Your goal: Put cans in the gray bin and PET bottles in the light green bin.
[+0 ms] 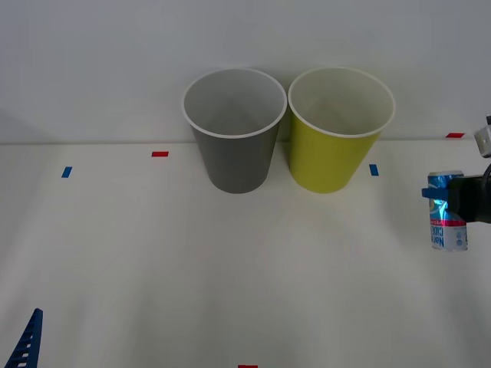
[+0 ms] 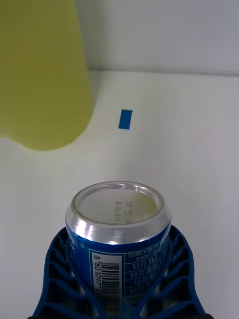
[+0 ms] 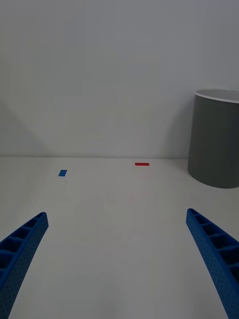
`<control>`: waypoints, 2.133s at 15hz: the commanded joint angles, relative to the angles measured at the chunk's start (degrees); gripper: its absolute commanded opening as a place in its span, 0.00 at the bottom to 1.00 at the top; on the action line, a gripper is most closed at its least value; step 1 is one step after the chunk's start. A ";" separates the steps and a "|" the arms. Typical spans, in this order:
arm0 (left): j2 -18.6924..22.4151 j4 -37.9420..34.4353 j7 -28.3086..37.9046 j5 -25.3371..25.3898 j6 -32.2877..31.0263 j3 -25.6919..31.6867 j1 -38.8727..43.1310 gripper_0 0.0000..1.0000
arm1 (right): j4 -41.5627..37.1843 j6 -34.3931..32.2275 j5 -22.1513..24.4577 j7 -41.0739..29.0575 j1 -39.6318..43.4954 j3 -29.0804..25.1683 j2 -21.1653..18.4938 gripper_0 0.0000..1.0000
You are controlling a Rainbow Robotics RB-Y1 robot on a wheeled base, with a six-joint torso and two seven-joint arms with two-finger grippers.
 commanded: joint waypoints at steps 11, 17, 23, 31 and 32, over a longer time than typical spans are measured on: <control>0.00 0.00 0.00 0.00 0.00 0.00 0.00 0.95 | -21.95 -4.59 17.34 -15.55 -1.46 0.78 7.94 0.00; 0.00 0.00 0.00 0.00 0.00 0.00 0.00 0.95 | -22.91 -6.70 21.20 -17.92 -3.83 1.22 8.64 0.00; 0.00 0.00 0.00 0.00 0.00 0.00 0.00 0.95 | -23.27 -8.28 16.19 -20.38 -10.86 0.34 7.14 0.00; 0.00 0.00 0.00 0.00 0.00 0.00 0.00 0.95 | -13.25 -9.86 4.24 -19.42 -25.28 3.94 -0.50 0.00; 0.00 0.00 0.00 0.00 0.00 0.00 0.00 0.95 | -10.87 -11.88 4.77 -19.15 -26.68 5.70 0.11 0.00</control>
